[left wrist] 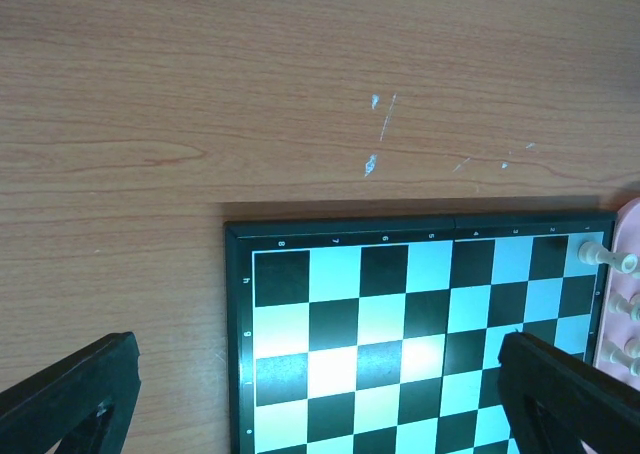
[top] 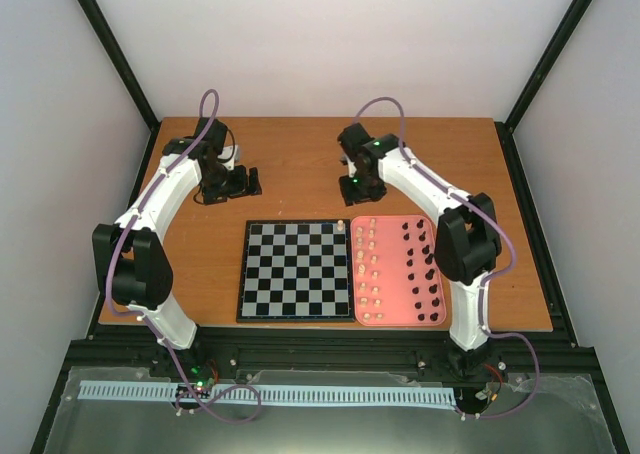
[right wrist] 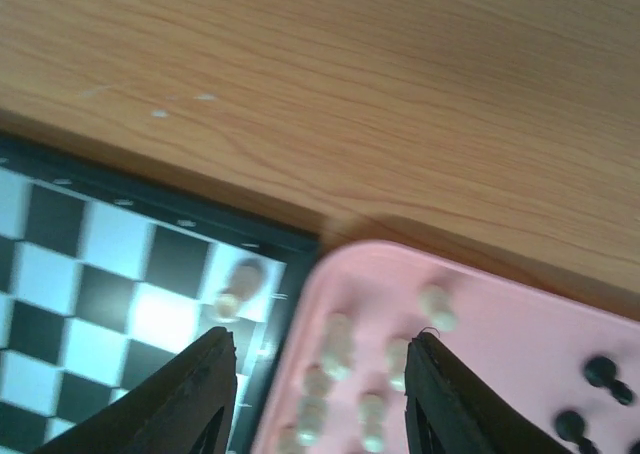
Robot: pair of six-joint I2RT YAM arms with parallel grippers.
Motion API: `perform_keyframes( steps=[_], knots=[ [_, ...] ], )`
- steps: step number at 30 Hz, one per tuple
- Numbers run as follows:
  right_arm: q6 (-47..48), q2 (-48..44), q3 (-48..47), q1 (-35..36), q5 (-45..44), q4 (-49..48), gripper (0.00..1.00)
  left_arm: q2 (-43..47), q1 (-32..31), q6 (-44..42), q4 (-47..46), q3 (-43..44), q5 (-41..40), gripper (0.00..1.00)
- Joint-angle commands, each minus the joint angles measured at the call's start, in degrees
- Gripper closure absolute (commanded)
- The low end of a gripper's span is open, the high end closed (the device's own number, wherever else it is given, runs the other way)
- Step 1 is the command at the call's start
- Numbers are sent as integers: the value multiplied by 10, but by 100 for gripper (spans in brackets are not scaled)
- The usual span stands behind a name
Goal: Set up the chess pieces on the board
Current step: Place the chess piece on the chessboard, then pick up the chess piece from the storage box.
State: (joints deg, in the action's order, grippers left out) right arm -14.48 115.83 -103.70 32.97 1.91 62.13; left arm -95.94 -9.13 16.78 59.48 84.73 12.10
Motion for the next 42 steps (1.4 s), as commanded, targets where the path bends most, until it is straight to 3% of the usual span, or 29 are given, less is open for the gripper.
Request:
perform_keyframes(
  steps=[1, 8, 25, 34, 42],
  knots=[
    [-13, -5, 48, -40, -21, 5, 54, 6, -2, 8, -9, 5, 8, 0],
    [-20, 10, 96, -69, -4, -26, 59, 6, -2, 7, -7, 5, 6, 0],
    [-17, 58, 106, -71, 9, -47, 63, -1, -2, 6, -4, 6, 4, 0],
    [-16, 65, 105, -71, 0, -43, 72, -5, -2, 7, -7, 6, 6, 0],
    [-19, 64, 102, -72, -8, -36, 88, -8, -2, 8, -7, 7, 7, 0]
  ],
)
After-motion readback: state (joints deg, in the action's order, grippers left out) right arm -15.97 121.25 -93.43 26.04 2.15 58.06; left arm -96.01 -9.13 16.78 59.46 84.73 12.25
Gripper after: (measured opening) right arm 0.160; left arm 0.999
